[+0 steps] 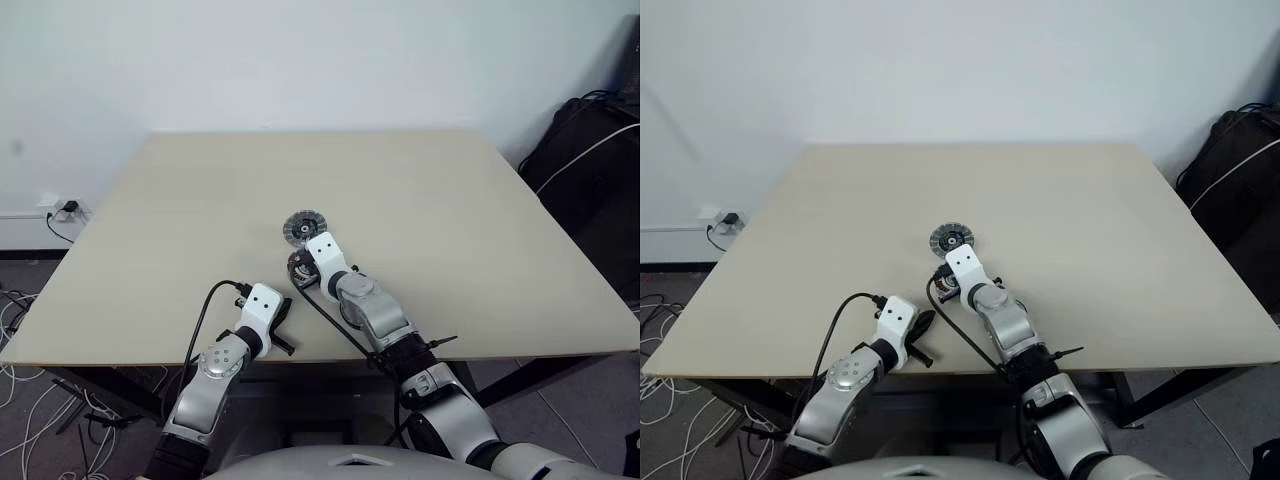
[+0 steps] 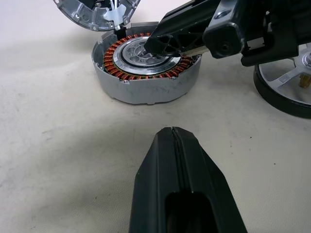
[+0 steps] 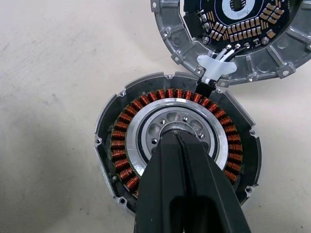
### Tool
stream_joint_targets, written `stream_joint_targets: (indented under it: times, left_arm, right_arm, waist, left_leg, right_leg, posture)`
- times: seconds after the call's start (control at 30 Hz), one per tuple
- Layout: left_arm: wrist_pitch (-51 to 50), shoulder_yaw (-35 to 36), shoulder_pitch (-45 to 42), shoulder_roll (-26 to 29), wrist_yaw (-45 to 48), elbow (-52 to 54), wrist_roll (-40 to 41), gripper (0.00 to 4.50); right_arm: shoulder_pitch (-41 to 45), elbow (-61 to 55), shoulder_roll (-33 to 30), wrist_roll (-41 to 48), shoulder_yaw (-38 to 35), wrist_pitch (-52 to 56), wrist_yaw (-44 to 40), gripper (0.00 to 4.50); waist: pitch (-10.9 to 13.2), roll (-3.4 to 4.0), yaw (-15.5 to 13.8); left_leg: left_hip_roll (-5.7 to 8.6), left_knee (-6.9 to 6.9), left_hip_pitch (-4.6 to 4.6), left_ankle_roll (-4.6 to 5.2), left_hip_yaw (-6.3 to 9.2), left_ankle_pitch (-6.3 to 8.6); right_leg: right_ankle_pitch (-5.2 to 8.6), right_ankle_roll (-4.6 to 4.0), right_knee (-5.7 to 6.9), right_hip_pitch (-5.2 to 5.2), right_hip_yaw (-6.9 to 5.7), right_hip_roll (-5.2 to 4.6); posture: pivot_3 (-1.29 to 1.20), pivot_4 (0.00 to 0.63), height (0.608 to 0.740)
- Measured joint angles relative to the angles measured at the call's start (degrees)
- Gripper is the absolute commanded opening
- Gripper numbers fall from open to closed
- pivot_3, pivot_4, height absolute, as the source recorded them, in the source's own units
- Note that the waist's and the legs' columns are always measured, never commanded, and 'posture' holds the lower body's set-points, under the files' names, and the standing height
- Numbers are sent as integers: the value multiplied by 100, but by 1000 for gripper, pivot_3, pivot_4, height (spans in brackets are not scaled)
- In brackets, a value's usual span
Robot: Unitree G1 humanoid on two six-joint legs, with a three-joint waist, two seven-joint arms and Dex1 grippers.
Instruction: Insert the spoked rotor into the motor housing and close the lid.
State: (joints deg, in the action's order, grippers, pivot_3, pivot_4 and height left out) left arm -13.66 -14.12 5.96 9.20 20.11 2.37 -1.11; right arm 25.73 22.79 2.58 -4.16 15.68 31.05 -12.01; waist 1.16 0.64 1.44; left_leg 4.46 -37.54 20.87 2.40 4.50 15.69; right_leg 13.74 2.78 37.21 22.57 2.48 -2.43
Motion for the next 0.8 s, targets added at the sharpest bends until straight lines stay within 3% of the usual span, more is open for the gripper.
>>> stream_joint_targets:
  times: [0.8]
  left_arm:
    - [-10,-5,1,6,41,0,0,0]
  right_arm:
    - [-255,-556,-189,7,-25,311,23,27]
  waist:
    - [0,1,-9]
  left_leg:
    - [0,1,0,0,0,0]
  right_leg:
    - [0,0,-1,-1,0,-1]
  posture:
    - [0,0,740]
